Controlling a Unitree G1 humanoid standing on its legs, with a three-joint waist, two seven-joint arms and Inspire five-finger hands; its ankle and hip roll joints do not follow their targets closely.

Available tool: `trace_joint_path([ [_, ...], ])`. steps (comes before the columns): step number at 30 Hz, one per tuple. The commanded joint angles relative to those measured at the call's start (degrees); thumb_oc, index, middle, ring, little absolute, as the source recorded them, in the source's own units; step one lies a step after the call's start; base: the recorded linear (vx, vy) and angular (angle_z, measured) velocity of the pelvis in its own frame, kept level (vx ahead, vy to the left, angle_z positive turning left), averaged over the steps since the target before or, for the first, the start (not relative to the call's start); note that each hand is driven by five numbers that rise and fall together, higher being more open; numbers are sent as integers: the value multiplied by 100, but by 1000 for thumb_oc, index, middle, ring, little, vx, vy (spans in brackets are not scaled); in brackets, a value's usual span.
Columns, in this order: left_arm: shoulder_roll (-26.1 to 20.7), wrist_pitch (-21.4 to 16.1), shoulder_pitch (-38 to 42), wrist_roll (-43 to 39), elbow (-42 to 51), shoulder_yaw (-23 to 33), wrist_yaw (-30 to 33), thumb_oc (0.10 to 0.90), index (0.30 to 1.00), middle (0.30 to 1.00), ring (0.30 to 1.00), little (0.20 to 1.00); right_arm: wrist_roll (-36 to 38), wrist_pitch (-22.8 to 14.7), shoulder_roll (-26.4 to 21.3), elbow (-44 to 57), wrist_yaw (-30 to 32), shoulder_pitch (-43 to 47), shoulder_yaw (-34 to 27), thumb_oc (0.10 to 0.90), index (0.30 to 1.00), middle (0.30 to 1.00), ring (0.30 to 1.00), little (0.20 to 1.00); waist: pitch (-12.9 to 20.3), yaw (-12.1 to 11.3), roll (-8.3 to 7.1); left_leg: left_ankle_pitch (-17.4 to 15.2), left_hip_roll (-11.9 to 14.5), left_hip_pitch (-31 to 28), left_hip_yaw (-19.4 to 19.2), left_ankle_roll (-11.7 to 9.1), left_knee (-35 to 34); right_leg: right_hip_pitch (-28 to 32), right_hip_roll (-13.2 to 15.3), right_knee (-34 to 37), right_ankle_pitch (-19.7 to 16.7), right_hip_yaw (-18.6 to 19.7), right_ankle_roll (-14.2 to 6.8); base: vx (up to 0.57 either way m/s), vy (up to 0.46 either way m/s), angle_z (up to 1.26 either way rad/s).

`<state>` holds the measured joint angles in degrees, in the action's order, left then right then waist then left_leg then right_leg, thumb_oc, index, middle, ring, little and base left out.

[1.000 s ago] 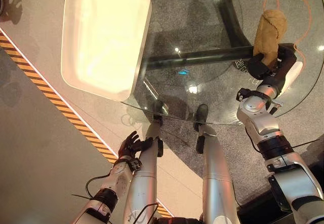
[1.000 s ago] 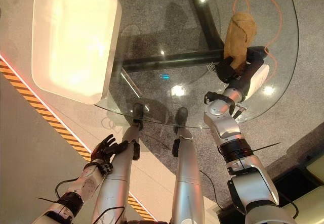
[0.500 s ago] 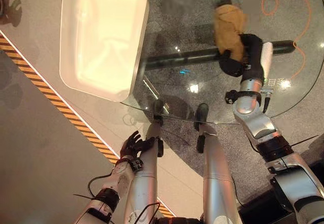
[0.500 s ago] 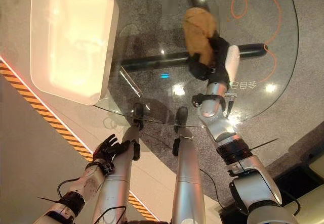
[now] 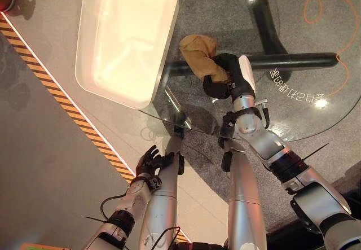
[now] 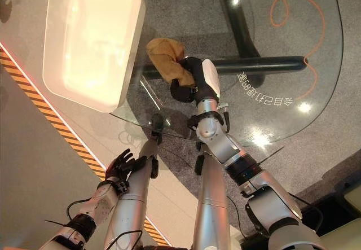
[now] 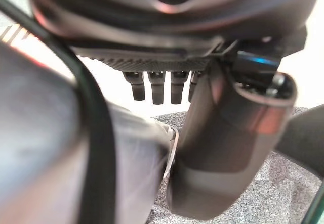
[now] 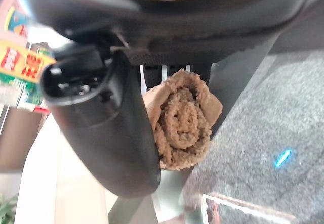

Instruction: Wipe the table with a cloth and put it in the basket.

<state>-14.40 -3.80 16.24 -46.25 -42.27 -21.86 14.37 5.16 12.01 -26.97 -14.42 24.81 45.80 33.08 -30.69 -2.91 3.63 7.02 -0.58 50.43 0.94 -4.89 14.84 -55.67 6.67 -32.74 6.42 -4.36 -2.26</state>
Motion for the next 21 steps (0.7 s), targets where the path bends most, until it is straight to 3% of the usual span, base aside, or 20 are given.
trace_joint_path([
  [1, 167, 49, -405, 2, -189, -247, 57, 800, 900, 900, 900, 900, 108, -199, 63, 711, -602, -66, 656, 100, 300, 300, 300, 200, 89, 40, 192, -630, -430, 301, -300, 235, 736, 65, -149, 1241, -880, -256, -235, 0, 0, 0],
  [6, 96, 72, -371, 11, -213, -241, 5, 800, 900, 900, 900, 900, 313, -292, -65, 921, -1380, 4, 937, 100, 300, 300, 300, 200, 89, 29, 168, -619, -413, 326, -315, 220, 758, 49, -138, 1223, -872, -290, -240, 0, 0, 0],
  [15, -3, 103, -340, -15, -224, -243, -20, 800, 900, 900, 900, 900, 455, -579, -342, 1141, -2052, 50, 1211, 100, 300, 300, 300, 200, 89, 40, 155, -608, -383, 344, -343, 219, 776, 13, -150, 1176, -860, -301, -248, 0, 0, 0],
  [21, -63, 109, -321, -70, -210, -263, -18, 800, 900, 900, 900, 900, 445, -573, -442, 1277, -2017, -1, 1325, 100, 300, 300, 300, 200, 89, 60, 139, -607, -362, 370, -361, 215, 800, -12, -147, 1144, -858, -315, -256, 0, 0, 0],
])
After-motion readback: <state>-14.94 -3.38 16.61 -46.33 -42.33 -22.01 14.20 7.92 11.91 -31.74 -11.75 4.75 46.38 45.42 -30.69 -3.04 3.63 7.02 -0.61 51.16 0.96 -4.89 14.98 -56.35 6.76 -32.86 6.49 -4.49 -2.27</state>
